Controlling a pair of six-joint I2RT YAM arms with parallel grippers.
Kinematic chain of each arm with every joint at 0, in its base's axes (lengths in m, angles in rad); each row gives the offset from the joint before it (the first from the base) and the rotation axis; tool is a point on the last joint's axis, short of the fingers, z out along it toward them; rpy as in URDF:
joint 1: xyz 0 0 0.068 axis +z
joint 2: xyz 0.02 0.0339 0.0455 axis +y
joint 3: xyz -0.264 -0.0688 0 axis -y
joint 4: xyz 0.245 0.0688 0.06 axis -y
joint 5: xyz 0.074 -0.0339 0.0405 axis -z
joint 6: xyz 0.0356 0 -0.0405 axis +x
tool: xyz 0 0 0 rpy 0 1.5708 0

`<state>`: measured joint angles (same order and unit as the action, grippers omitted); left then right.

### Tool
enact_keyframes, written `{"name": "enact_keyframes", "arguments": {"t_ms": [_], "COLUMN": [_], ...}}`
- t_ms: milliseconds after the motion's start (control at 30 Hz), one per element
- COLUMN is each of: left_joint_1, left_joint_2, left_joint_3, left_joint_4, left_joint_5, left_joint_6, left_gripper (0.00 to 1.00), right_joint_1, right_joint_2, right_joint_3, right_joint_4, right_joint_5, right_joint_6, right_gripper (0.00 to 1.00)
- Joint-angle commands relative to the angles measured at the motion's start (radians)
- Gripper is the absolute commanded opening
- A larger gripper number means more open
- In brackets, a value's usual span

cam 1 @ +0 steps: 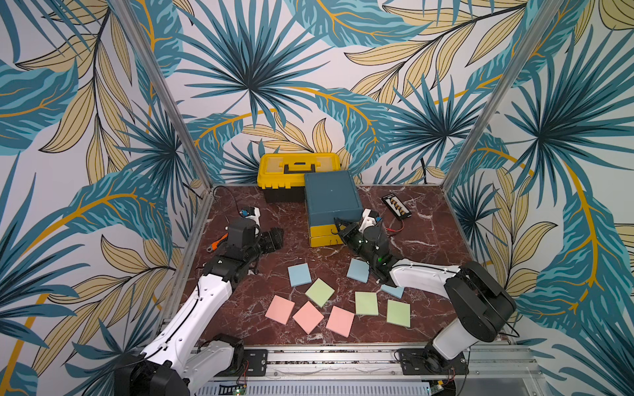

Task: Please put the sticky notes in the drawer by color
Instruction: Open the drawer in the storage box.

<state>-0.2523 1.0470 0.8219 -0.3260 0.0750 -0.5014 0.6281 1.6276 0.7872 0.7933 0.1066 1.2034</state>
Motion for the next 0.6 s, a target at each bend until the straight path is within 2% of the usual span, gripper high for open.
{"name": "enact_keyframes", "arguments": {"t_ms": [0,233,567], "left_joint_1": [-0.003,-0.003,-0.003], "left_joint_2": [-0.018,-0.016,-0.004], "left_joint_3": [-0.015,-0.013,-0.012], "left_joint_4": [0.02,0.019,0.026], "left_joint_5": [-0.003,-0.004,-0.008], "left_joint_6": [0.017,0.017,0.017], "left_gripper": [0.83,0.83,0.83], "right_joint_1": [-0.003,-0.001,0.02], "right_joint_2": [0.015,-0.009,-0.044], "right_joint_3": [0.016,-0.01,-0.082], "right_joint_4": [0.034,0.074,0.105], "right_joint_5": [-0.014,-0.028,-0.021], "right_joint_6": [0.001,-0.013,0.003], "right_gripper": [0.08,0.04,0.04]}}
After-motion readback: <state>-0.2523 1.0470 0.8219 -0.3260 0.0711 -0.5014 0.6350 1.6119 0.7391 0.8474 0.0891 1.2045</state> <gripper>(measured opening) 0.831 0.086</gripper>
